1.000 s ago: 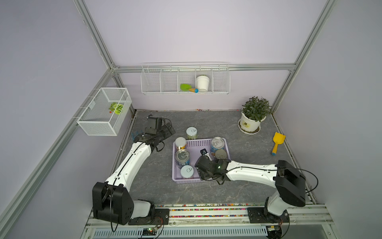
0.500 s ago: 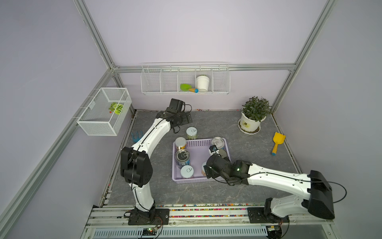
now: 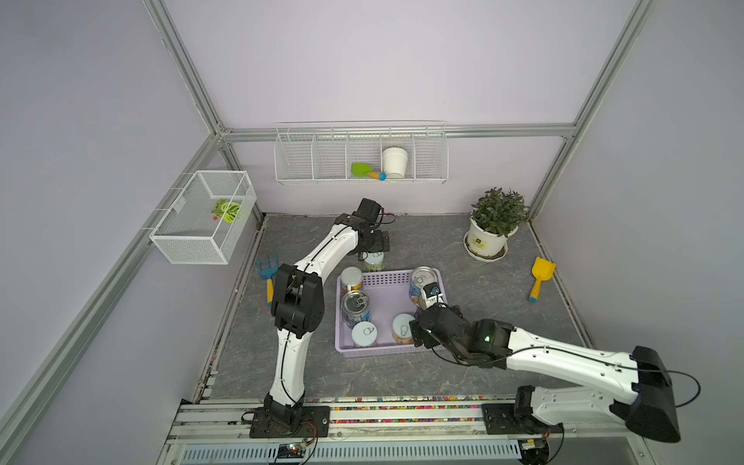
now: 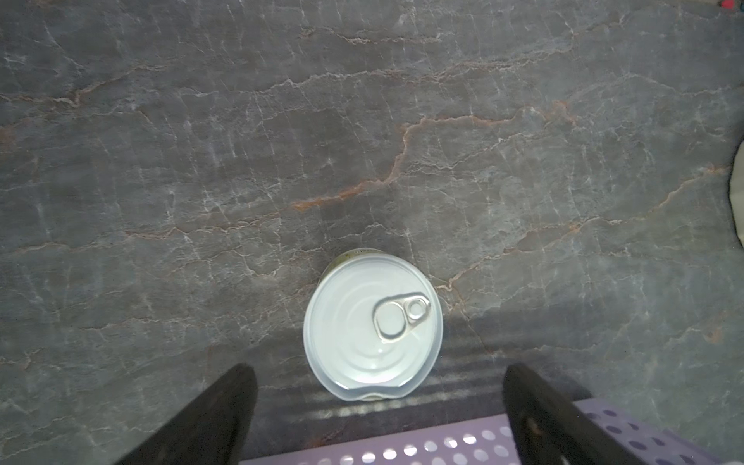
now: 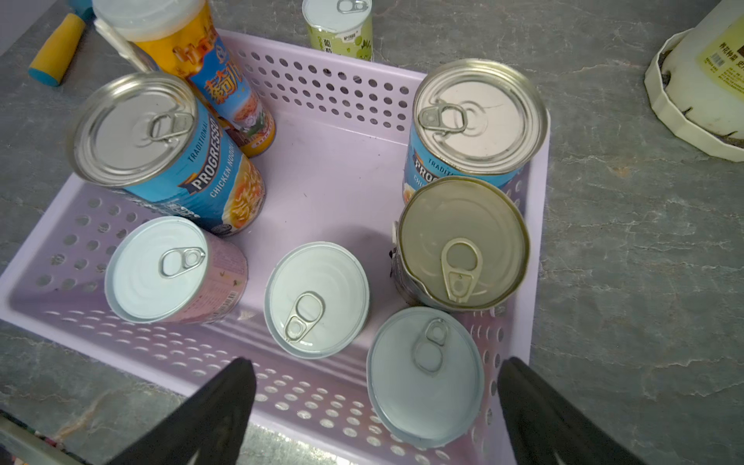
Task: Put the canned food in the basket
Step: Place the canned food in the basket, then pick up the canned food from the center of the board.
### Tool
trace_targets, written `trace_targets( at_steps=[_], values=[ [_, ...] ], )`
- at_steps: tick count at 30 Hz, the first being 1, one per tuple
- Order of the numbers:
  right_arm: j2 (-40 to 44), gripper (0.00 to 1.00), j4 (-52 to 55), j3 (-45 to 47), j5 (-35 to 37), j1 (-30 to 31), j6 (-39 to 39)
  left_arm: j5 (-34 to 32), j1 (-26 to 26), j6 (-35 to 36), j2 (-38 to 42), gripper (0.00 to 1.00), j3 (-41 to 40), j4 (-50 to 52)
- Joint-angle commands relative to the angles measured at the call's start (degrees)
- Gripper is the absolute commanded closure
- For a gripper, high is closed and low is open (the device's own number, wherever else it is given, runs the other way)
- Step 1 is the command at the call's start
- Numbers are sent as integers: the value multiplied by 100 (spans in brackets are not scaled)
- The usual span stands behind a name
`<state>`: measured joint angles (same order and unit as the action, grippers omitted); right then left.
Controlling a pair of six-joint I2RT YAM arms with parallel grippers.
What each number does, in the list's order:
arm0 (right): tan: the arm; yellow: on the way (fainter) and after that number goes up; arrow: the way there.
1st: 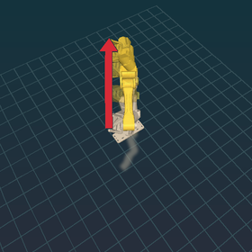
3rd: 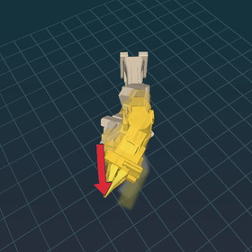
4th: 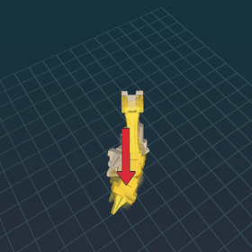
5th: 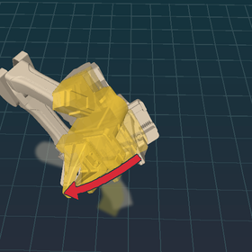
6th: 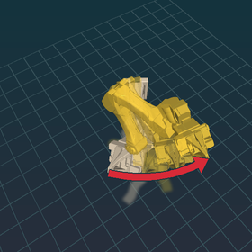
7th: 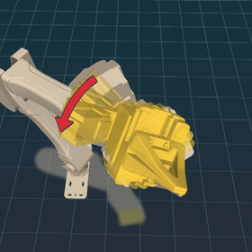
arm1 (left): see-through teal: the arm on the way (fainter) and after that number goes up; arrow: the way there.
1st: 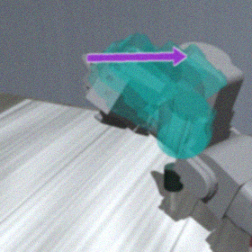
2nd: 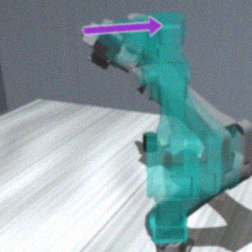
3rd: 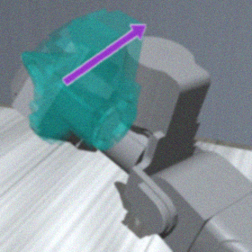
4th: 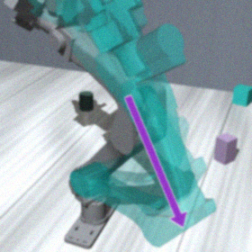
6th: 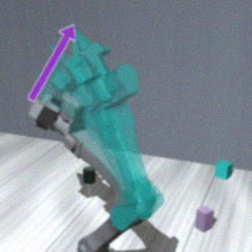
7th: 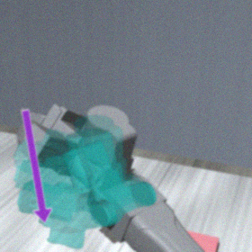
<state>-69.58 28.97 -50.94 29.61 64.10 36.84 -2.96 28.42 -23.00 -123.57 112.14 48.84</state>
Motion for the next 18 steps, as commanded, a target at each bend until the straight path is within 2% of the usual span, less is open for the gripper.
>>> trace_targets(
  at_steps=[1, 18],
  values=[
    [-64, 2, -9, 29, 115, 32, 44, -26, 14, 120, -198, 0, 297, 145],
    [-84, 2, -26, 83, 108, 33, 55, -284, 84, 147, -951, 0, 790, 439]
  ],
)
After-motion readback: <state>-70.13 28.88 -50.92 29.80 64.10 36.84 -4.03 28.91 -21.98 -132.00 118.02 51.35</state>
